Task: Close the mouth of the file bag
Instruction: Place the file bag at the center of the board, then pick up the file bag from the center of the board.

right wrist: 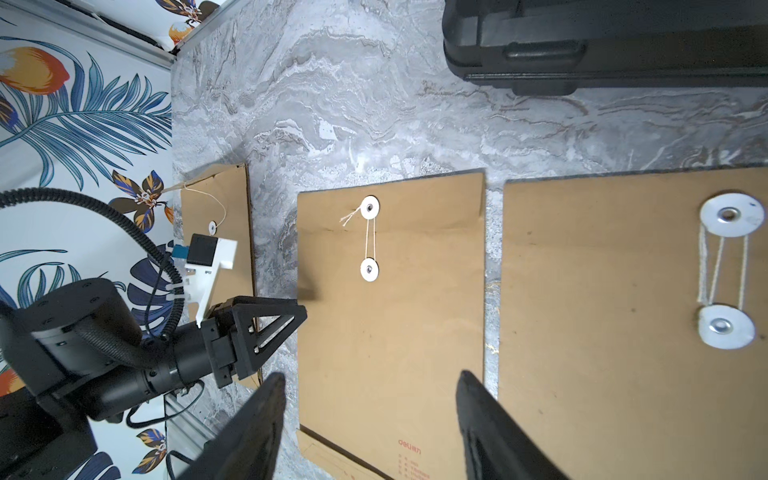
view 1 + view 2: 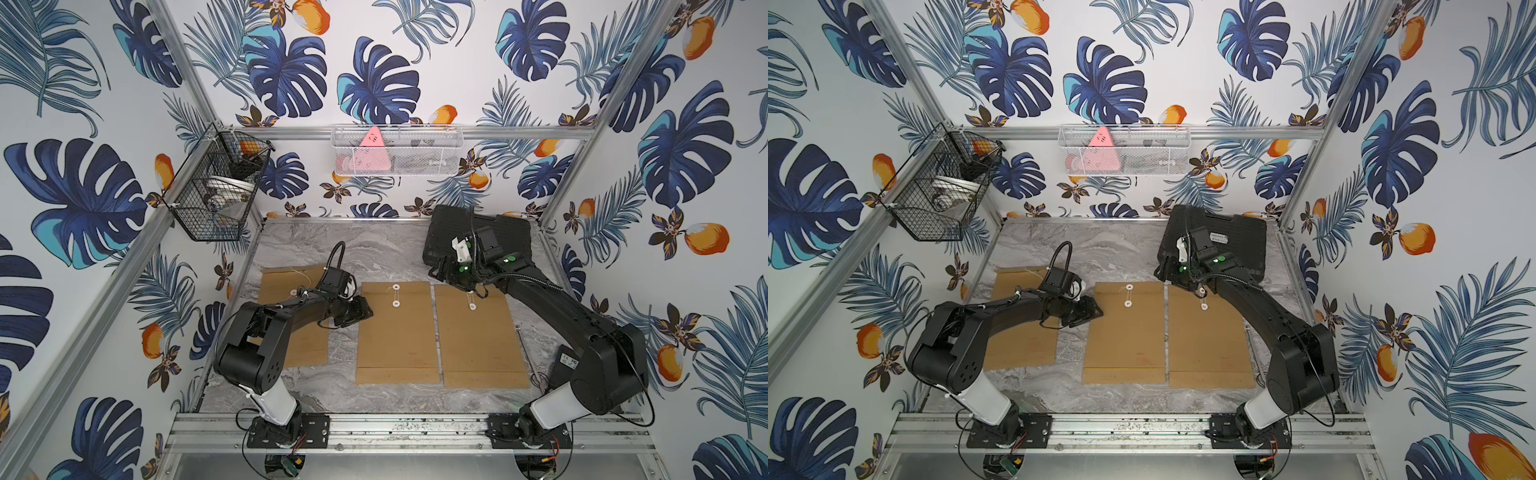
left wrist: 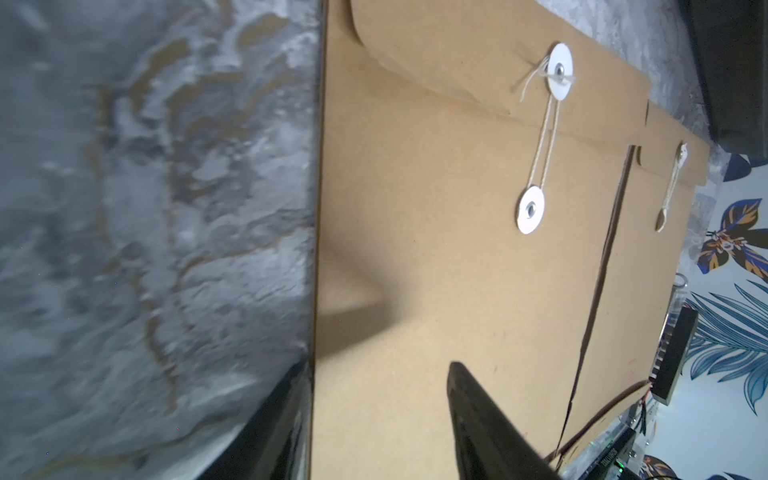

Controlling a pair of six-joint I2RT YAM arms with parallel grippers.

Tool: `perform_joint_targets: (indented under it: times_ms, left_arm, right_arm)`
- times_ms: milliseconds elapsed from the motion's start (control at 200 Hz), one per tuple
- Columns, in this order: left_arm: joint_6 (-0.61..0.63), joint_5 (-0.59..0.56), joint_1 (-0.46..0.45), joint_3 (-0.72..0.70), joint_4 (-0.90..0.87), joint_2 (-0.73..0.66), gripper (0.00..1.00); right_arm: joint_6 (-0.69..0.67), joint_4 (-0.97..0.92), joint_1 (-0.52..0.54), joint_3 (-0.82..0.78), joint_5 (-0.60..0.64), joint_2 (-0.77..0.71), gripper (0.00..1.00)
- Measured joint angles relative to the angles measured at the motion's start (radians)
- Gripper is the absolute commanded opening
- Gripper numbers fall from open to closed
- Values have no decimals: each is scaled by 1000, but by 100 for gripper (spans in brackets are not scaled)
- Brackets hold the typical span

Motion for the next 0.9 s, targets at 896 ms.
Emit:
perform_joint_targets:
  times_ms: [896]
  left_arm:
    - [79,-182,406,45,-286,-292,59]
  right_arm:
    - [419,214,389,177,-53,440,49]
